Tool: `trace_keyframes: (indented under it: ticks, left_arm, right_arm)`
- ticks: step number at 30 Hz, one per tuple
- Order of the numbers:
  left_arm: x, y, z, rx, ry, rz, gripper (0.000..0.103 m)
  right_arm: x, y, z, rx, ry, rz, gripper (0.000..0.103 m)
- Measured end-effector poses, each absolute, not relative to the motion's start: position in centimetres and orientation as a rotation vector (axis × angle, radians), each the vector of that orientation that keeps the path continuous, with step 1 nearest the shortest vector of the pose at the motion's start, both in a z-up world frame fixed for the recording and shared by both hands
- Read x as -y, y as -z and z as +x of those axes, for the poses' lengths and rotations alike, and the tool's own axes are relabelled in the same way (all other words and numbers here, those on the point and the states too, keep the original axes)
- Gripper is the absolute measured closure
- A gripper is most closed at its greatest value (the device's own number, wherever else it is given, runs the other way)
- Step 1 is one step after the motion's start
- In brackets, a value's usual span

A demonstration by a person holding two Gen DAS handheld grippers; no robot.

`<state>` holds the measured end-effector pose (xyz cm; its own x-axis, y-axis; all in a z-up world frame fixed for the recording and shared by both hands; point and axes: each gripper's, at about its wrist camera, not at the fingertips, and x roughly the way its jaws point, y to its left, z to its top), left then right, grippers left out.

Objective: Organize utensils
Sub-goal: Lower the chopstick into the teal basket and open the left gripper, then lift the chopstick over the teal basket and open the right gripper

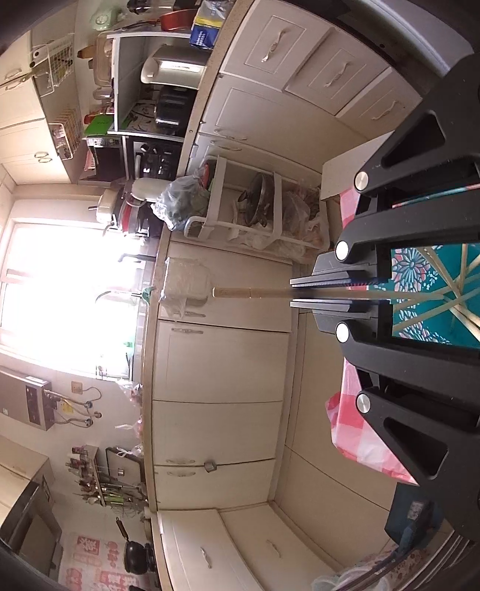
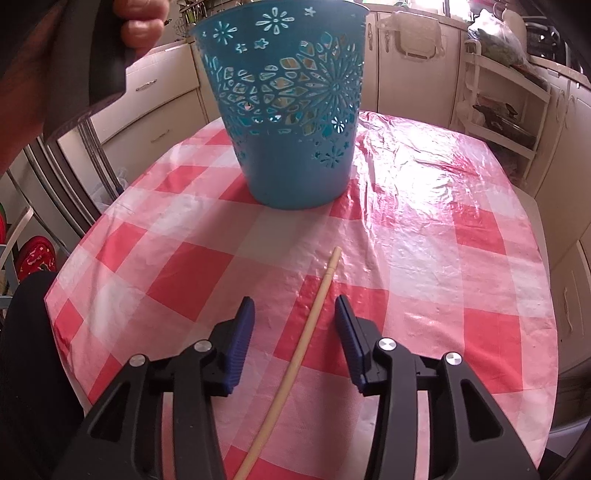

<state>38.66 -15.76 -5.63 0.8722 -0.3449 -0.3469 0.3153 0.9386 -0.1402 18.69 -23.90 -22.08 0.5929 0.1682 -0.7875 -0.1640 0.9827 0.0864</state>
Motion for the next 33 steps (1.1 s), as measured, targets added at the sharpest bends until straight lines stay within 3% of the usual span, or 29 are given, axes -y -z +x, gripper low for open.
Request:
trace_keyframes:
  ticks: [4,6,8,10,13,15,16,24,33]
  left_arm:
    - [15.6,7.0,38.1,-0.445,0.369,-0.034,0.098]
    - [15.0,7.4,37.5,-0.472,0.356,-0.016,0.091]
    - [13.8,7.4,36.5,-0.476,0.325,-0.012,0.061]
    - [12.4,7.0,35.2,-0.455,0.280,-0.018,0.043]
    - [9.9,6.6,33.2,-0.445,0.240,-0.027,0.034]
    - [8.1,6.7,31.8,-0.440,0.207,-0.036,0.028]
    - [7.2,7.0,31.2,-0.444,0.190,-0.039,0.024]
    - [1.3,12.3,28.1,-0.582,0.103,-0.064,0.019]
    - [1.3,18.0,27.5,-0.737,0.127,-0.024,0.018]
  right_arm:
    - [24.7,22.0,18.8,-0.923,-0.207,0.064,0.059]
    - [24.7,22.0,18.7,-0.922,-0.199,0.057,0.063]
    - [24.3,22.0,18.5,-0.915,-0.175,0.001,0.069]
    - [23.6,22.1,18.3,-0.902,-0.150,-0.075,0.074]
    - [23.2,22.2,18.1,-0.891,-0.140,-0.104,0.076]
    - [23.2,22.2,18.1,-0.894,-0.135,-0.104,0.093]
    - [23.6,22.1,18.1,-0.906,-0.134,-0.076,0.096]
    - [30.2,18.7,16.9,-0.863,-0.192,0.387,0.097]
    - [31.3,6.6,17.5,-0.551,-0.268,0.512,0.097]
